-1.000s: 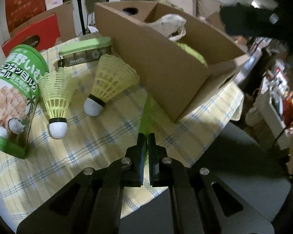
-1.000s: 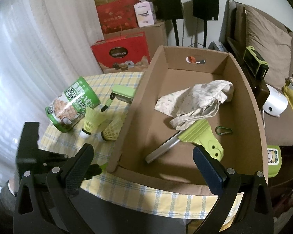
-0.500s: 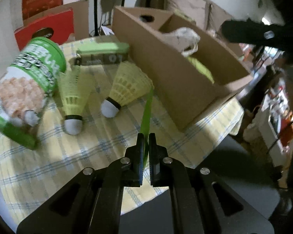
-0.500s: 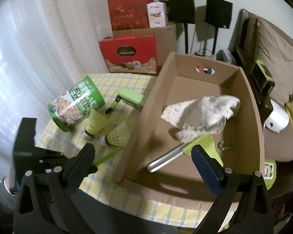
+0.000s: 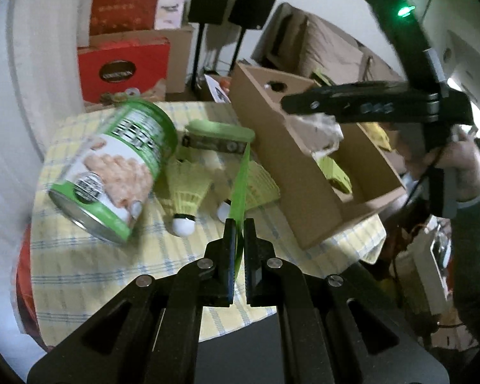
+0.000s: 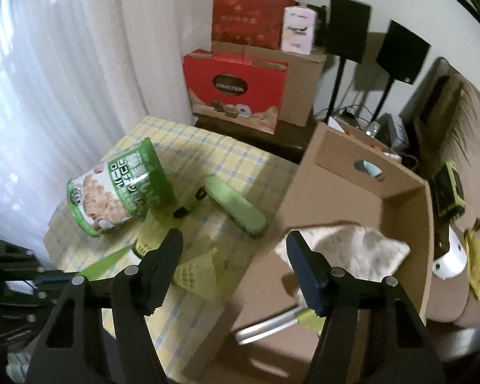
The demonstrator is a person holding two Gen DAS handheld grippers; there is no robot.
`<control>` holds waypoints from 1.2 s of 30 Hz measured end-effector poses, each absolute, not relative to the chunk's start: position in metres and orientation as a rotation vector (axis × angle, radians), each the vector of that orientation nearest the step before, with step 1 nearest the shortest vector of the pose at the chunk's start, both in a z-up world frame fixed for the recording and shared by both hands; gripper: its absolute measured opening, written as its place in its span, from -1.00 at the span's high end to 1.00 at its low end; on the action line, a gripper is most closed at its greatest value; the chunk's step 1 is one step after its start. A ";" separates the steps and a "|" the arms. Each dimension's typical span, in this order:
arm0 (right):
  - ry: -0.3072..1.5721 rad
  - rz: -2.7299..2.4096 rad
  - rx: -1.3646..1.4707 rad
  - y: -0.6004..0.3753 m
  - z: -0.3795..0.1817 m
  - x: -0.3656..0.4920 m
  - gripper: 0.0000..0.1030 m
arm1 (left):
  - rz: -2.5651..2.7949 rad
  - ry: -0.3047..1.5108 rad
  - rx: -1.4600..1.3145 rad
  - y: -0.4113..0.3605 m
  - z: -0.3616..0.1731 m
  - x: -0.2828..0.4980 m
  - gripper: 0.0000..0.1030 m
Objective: Organize objects
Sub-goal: 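Lift the leaf item with the left tool while the right tool grasps the light-green pencil case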
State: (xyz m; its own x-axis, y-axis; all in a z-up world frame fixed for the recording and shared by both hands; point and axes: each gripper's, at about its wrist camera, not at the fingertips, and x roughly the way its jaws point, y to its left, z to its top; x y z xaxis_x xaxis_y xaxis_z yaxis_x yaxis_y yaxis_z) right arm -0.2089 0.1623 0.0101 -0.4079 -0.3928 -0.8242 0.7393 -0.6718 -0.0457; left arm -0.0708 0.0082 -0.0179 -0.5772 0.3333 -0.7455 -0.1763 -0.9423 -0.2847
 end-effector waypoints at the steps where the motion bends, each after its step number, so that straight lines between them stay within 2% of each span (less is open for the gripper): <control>1: 0.549 -2.096 1.092 0.157 0.007 -0.214 -0.28 | 2.562 -0.264 -1.254 0.005 -0.016 -0.071 0.92; 8: 0.760 -2.024 1.095 0.115 -0.026 -0.242 -0.23 | 2.625 -0.347 -1.250 -0.020 -0.012 -0.078 0.92; 18: 0.960 -1.867 1.183 0.073 -0.074 -0.273 -0.13 | 2.655 -0.443 -1.246 -0.047 -0.013 -0.086 0.92; 28: 1.021 -1.780 1.247 0.061 -0.097 -0.283 -0.12 | 2.657 -0.469 -1.235 -0.051 -0.013 -0.094 0.92; 31: 1.045 -1.748 1.272 0.057 -0.104 -0.283 0.14 | 2.658 -0.469 -1.238 -0.051 -0.013 -0.094 0.92; 36: 1.078 -1.726 1.283 0.053 -0.113 -0.283 0.22 | 2.660 -0.471 -1.243 -0.049 -0.013 -0.094 0.92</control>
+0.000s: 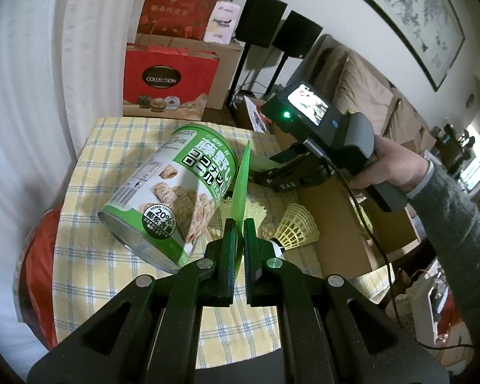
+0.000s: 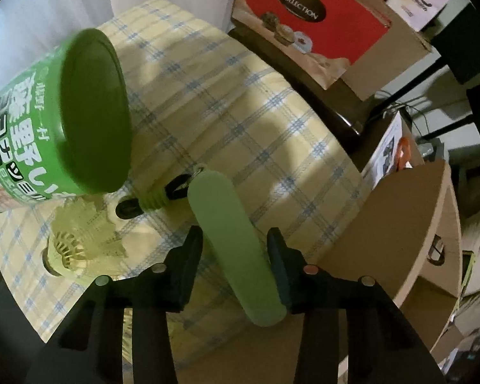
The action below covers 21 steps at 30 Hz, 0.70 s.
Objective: Organize objects
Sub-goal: 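Lift the leaf item with the left tool while the right tool grasps the light-green pencil case, then carry the leaf item with the left tool over the box while the right tool carries the pencil case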
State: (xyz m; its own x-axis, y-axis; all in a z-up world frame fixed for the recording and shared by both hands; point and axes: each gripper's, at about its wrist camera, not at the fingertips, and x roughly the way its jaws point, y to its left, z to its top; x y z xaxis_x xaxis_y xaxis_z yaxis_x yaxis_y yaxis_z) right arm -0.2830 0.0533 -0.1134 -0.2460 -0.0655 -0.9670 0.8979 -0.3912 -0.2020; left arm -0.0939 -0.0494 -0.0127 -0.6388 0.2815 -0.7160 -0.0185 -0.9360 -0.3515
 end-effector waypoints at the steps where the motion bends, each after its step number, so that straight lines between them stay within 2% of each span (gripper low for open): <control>1: 1.078 -1.730 1.282 0.053 -0.113 -0.284 0.25 | 2.658 -0.470 -1.245 -0.049 -0.013 -0.094 0.92; 3: 1.055 -1.736 1.285 0.055 -0.113 -0.286 0.29 | 2.659 -0.467 -1.249 -0.048 -0.014 -0.094 0.92; 6: 1.023 -1.767 1.279 0.057 -0.110 -0.289 0.48 | 2.662 -0.473 -1.249 -0.046 -0.014 -0.095 0.92; 14: 0.809 -1.856 1.266 0.069 -0.069 -0.297 0.50 | 2.656 -0.461 -1.236 -0.035 -0.008 -0.101 0.92; 21: 0.712 -1.918 1.225 0.092 -0.021 -0.290 0.50 | 2.637 -0.417 -1.187 -0.006 0.008 -0.109 0.92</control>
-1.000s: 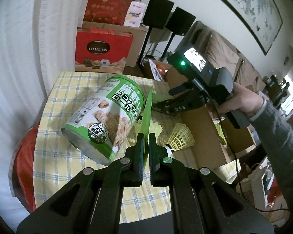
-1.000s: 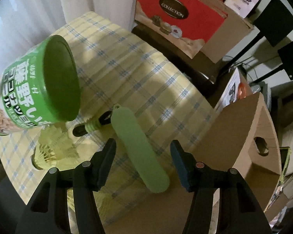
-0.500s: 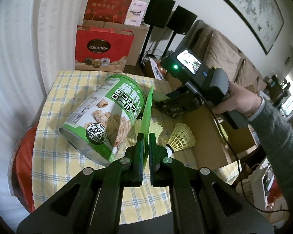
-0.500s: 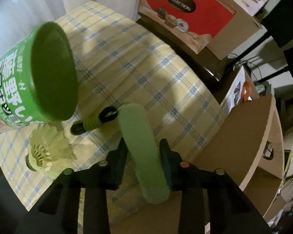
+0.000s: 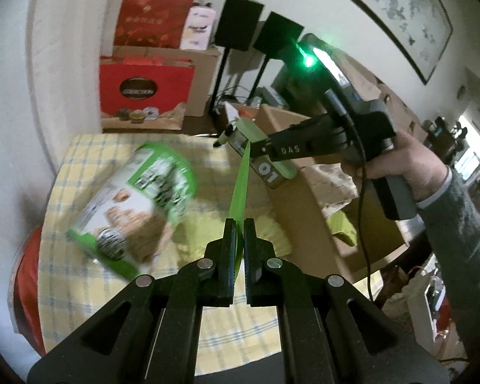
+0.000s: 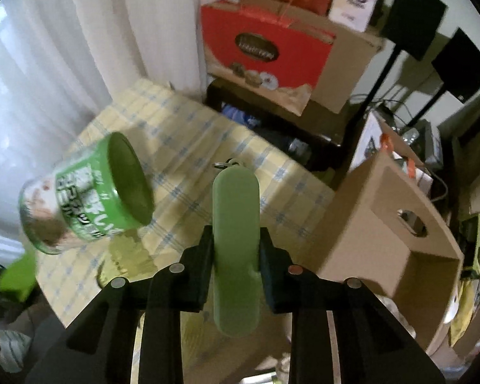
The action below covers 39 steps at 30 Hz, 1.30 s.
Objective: Organize objects
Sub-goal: 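Carry the leaf item with the left tool over the box while the right tool carries the pencil case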
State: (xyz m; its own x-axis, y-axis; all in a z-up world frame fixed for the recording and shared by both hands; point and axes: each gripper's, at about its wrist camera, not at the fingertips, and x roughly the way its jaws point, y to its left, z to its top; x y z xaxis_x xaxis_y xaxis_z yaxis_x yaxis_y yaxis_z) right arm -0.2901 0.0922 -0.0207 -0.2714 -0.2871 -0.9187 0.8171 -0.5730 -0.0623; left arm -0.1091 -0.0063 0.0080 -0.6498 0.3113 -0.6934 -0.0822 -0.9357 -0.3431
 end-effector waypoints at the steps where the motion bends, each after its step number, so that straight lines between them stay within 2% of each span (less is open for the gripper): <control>1: 0.702 -1.927 1.223 0.097 -0.015 -0.290 0.50 | 2.634 -0.406 -1.179 0.000 0.011 -0.111 0.92; 13: 0.558 -2.092 1.272 0.195 0.034 -0.308 0.50 | 2.577 -0.336 -1.150 0.069 0.023 -0.142 0.92; 20: 0.500 -2.169 1.369 0.250 0.023 -0.321 0.50 | 2.501 -0.303 -1.158 0.117 0.018 -0.158 0.92; 30: 0.534 -2.199 1.426 0.316 0.009 -0.300 0.50 | 2.390 -0.227 -1.217 0.175 -0.007 -0.163 0.92; 39: 0.604 -1.991 1.413 0.310 -0.013 -0.244 0.50 | 2.393 -0.258 -1.258 0.171 -0.018 -0.166 0.92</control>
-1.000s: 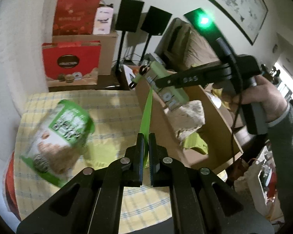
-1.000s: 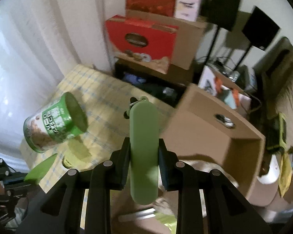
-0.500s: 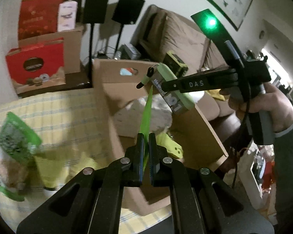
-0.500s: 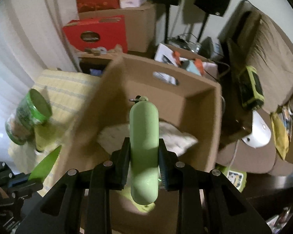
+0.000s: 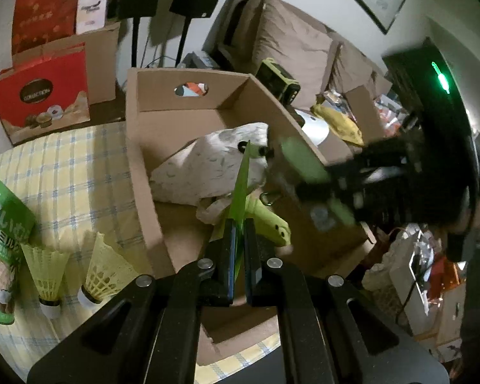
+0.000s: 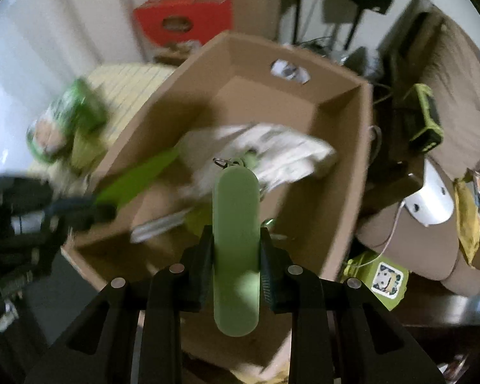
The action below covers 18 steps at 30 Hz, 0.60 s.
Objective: Organize objects
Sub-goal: 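Carry the leaf item with the left tool over the box while the right tool carries the pencil case, then open both tools, releasing the pencil case and leaf item into the box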
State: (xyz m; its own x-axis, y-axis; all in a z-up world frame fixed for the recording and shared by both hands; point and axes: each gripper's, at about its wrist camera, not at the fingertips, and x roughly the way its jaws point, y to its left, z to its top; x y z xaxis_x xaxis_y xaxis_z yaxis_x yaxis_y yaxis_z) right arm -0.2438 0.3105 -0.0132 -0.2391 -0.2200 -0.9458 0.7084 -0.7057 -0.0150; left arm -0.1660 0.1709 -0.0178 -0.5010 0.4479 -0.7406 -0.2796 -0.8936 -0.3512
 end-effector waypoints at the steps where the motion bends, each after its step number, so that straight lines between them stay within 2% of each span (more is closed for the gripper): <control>1: 0.619 -1.968 1.417 0.307 -0.018 -0.240 0.50 | 2.394 -0.265 -1.261 0.169 -0.018 -0.167 0.92; 18: 0.685 -1.851 1.412 0.291 -0.063 -0.221 0.49 | 2.435 -0.289 -1.273 0.163 -0.016 -0.185 0.92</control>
